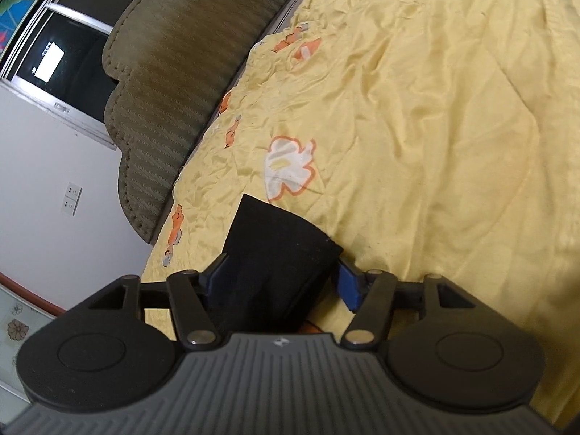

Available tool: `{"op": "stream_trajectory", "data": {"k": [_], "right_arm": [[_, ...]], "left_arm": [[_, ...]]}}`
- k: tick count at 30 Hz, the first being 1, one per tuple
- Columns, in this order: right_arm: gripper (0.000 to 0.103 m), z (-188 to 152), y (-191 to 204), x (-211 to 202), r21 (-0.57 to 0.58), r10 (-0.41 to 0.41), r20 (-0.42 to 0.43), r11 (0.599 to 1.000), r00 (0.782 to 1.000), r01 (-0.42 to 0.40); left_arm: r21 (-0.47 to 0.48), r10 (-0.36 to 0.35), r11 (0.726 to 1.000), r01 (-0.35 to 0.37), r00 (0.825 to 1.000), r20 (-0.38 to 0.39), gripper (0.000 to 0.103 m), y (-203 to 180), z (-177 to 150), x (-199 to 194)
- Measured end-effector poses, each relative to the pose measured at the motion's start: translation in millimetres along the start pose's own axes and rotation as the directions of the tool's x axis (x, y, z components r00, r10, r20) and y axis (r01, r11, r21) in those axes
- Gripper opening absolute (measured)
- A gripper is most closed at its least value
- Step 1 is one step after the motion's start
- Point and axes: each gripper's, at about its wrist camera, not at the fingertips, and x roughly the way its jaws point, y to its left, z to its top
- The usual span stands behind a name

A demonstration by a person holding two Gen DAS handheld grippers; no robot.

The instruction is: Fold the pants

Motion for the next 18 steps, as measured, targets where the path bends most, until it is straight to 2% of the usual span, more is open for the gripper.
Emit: {"op": "stream_trajectory", "data": {"k": [2,3,4,5,6,7,8,9,10,12,13,15,16,17,18], "right_arm": [[0.030,2.6,-2.6,3.0,0.005,-0.026,-0.011,1.000,1.000,0.026],[0.029,4.4,-4.2,2.5,-0.004,-0.045,-0.021,0.999,0.999,0.045],[0.030,6.8,-4.1,-0.2,-0.035,-0.062,-0.023,0.997,0.998,0.062],[0.035,8.9,-1.2,-6.7,-0.078,-0.096,0.008,0.992,0.995,0.096],[0.039,10.4,6.7,-15.4,-0.152,-0.141,0.076,0.977,0.987,0.152],[0.046,12.4,16.9,-21.9,-0.237,-0.160,0.135,0.953,0.978,0.188],[0.046,14.9,27.9,-23.4,-0.315,-0.162,0.164,0.926,0.973,0.207],[0.046,18.5,38.3,-20.3,-0.377,-0.148,0.151,0.905,0.977,0.195],[0.046,23.5,48.2,-12.6,-0.419,-0.122,0.101,0.895,0.987,0.154],[0.046,34.2,62.2,8.5,-0.424,-0.058,0.006,0.904,0.998,0.055],[0.046,39.3,68.3,20.0,-0.426,-0.050,-0.014,0.904,0.999,0.040],[0.047,44.8,85.3,44.4,-0.483,-0.072,-0.066,0.875,0.995,0.031],[0.047,44.9,94.6,54.4,-0.504,-0.064,-0.125,0.864,0.990,-0.007],[0.047,41.7,103.4,62.8,-0.502,-0.020,-0.213,0.860,0.977,-0.092],[0.050,34.5,112.0,68.8,-0.489,0.050,-0.311,0.848,0.949,-0.205]], "left_arm": [[0.029,0.015,0.999,-0.015,1.000,0.009,0.028,-3.3,-0.8,-0.9],[0.042,0.024,0.999,-0.024,1.000,0.014,0.030,-3.6,-2.5,-1.4],[0.051,0.032,0.998,-0.033,0.999,0.012,0.038,-3.0,-4.5,-0.5],[0.058,0.040,0.998,-0.040,0.999,0.006,0.045,-2.9,-6.2,1.7],[0.059,0.045,0.997,-0.045,0.999,-0.001,0.059,-2.1,-7.7,5.2],[0.056,0.048,0.997,-0.048,0.999,-0.004,0.063,-2.1,-9.7,8.3],[0.054,0.043,0.998,-0.043,0.999,-0.009,0.063,-2.7,-11.6,11.2],[0.056,0.035,0.998,-0.034,0.999,-0.018,0.063,-3.3,-12.7,13.9],[0.056,0.028,0.998,-0.027,0.999,-0.025,0.063,-4.8,-14.4,16.1],[0.065,0.027,0.998,-0.026,0.999,-0.023,0.063,-7.4,-18.2,16.7],[0.077,0.034,0.997,-0.032,0.999,-0.020,0.063,-9.0,-20.3,16.1],[0.104,0.044,0.994,-0.041,0.999,-0.023,0.063,-11.7,-24.8,14.8],[0.112,0.037,0.993,-0.033,0.999,-0.033,0.063,-12.0,-27.1,15.3],[0.110,0.030,0.994,-0.025,0.999,-0.045,0.063,-11.8,-29.4,16.3],[0.104,0.025,0.994,-0.019,0.998,-0.056,0.063,-11.2,-32.0,17.7]]}}
